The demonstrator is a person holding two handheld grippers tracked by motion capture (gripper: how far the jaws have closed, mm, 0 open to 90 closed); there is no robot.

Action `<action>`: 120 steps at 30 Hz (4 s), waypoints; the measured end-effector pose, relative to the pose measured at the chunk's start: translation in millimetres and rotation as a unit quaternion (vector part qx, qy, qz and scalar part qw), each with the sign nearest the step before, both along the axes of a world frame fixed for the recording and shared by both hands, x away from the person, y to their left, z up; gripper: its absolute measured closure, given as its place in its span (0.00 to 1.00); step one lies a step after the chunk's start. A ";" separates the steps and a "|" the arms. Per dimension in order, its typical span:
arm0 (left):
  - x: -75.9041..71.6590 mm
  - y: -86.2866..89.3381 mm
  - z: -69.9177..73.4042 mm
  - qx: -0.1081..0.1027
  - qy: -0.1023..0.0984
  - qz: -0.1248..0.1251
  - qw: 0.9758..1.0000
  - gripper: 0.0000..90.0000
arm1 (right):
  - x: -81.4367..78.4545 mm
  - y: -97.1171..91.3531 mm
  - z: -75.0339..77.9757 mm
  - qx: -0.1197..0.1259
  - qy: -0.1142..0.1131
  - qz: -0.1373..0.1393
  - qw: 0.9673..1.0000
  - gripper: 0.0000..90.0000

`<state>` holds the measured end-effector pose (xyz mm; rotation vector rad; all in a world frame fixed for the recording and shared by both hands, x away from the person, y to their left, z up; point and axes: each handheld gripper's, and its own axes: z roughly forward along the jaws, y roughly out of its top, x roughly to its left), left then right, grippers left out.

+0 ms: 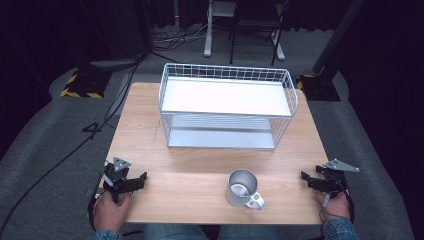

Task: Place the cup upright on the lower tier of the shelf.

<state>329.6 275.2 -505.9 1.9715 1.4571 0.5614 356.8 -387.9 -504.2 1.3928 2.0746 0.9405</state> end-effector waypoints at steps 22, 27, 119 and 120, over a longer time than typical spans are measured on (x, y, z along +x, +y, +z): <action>0.5 -0.1 0.0 0.000 -0.001 0.001 1.000 0.16 | -1.9 1.5 3.3 0.000 0.013 -0.029 0.999 0.38; 2.7 -0.6 0.0 -0.001 0.000 0.005 1.000 0.16 | -7.8 5.9 7.9 0.008 0.011 -0.028 1.000 0.40; 4.2 -0.8 0.1 -0.001 0.000 0.006 1.000 0.16 | -104.4 175.3 75.3 0.053 -0.030 0.223 0.973 0.80; 4.2 -0.9 0.1 -0.001 0.000 0.006 1.000 0.16 | -101.5 176.2 78.1 0.057 -0.031 0.221 0.973 0.80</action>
